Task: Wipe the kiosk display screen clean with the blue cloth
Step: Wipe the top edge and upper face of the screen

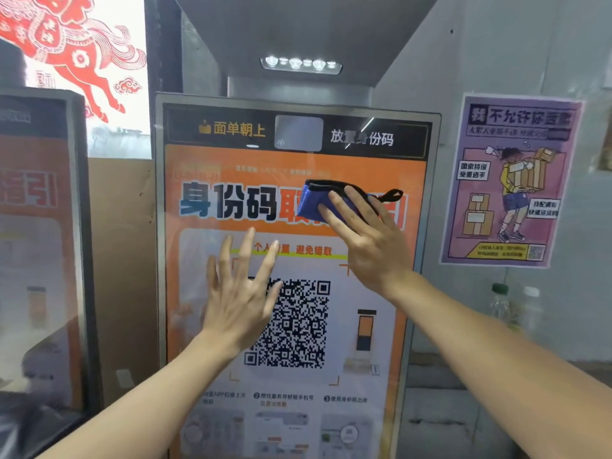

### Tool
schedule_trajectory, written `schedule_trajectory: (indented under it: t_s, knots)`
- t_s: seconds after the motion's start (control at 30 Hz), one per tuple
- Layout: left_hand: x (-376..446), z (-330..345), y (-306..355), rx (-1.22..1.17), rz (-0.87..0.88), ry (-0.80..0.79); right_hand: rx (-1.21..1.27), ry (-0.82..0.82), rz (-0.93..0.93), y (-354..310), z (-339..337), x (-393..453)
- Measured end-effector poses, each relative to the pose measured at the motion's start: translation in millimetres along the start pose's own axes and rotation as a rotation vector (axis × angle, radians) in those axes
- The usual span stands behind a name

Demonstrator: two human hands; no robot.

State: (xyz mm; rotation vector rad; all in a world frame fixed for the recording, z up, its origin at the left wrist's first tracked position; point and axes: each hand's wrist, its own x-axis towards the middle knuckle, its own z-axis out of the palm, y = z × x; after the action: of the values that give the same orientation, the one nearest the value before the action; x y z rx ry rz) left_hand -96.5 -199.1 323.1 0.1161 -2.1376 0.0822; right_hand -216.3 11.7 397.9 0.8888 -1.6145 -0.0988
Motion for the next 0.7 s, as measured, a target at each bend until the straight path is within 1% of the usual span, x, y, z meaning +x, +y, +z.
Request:
schedule_trajectory:
  t_s: [0.07, 0.17, 0.27, 0.4, 0.47, 0.6, 0.7]
  knots:
    - [0, 2, 6, 0.002, 0.002, -0.013, 0.012, 0.021, -0.015, -6, 5, -12]
    - [-3, 8, 10, 0.029, 0.018, -0.001, 0.011, 0.037, -0.086, -15, 12, -37]
    - [-9, 12, 15, 0.049, 0.018, -0.02, 0.013, -0.009, -0.139, -17, 11, -59]
    - [-12, 12, 16, 0.03, -0.014, -0.067, -0.005, -0.059, -0.212, 0, 6, -65]
    - [-10, 11, 15, 0.027, -0.012, -0.092, -0.005, -0.038, -0.187, 11, 5, -59]
    - [-9, 10, 15, 0.014, -0.018, -0.108, -0.012, 0.025, -0.057, 40, -2, -40]
    - [-11, 11, 16, 0.018, -0.017, -0.112, -0.017, 0.008, -0.001, 61, -8, -31]
